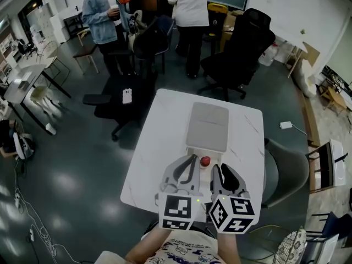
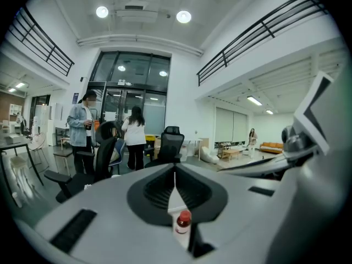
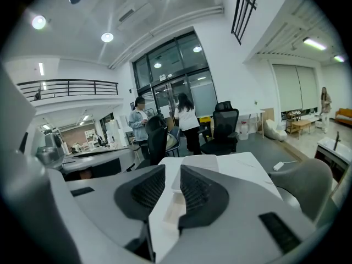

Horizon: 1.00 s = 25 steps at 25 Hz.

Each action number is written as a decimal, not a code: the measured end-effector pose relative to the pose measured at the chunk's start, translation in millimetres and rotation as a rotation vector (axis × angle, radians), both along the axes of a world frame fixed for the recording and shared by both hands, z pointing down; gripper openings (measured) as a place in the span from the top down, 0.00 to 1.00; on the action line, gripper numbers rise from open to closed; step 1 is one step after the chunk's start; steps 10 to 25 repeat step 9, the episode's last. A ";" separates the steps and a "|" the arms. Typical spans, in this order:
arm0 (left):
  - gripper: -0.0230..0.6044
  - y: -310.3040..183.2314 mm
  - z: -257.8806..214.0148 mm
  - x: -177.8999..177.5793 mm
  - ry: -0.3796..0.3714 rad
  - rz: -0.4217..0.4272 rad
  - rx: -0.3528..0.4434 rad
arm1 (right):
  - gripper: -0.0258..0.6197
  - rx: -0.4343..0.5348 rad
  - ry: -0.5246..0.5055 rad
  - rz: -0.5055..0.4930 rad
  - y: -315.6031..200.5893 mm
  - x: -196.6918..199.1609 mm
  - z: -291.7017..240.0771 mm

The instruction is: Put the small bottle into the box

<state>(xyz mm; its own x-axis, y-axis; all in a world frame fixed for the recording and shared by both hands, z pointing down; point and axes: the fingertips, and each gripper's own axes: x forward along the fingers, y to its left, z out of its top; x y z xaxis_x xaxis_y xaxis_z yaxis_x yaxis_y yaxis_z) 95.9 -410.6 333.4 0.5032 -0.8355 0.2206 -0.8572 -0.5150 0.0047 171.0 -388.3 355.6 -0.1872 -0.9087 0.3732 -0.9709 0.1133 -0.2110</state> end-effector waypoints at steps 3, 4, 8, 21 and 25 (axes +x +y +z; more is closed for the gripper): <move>0.93 -1.4 -1.8 0.0 0.003 0.002 0.002 | 0.82 0.000 0.001 0.001 -1.5 -0.5 -1.2; 0.93 -1.4 -2.1 0.0 0.003 0.002 0.003 | 0.81 0.000 0.001 0.001 -1.5 -0.6 -1.2; 0.93 -0.5 -1.9 -0.1 0.003 0.000 0.009 | 0.81 0.003 0.003 -0.001 0.1 -0.3 -0.5; 0.93 -0.3 -1.8 0.0 0.003 0.000 0.010 | 0.82 0.004 0.003 -0.002 0.5 -0.2 -0.3; 0.93 -0.3 -1.8 0.0 0.003 0.000 0.010 | 0.82 0.004 0.003 -0.002 0.5 -0.2 -0.3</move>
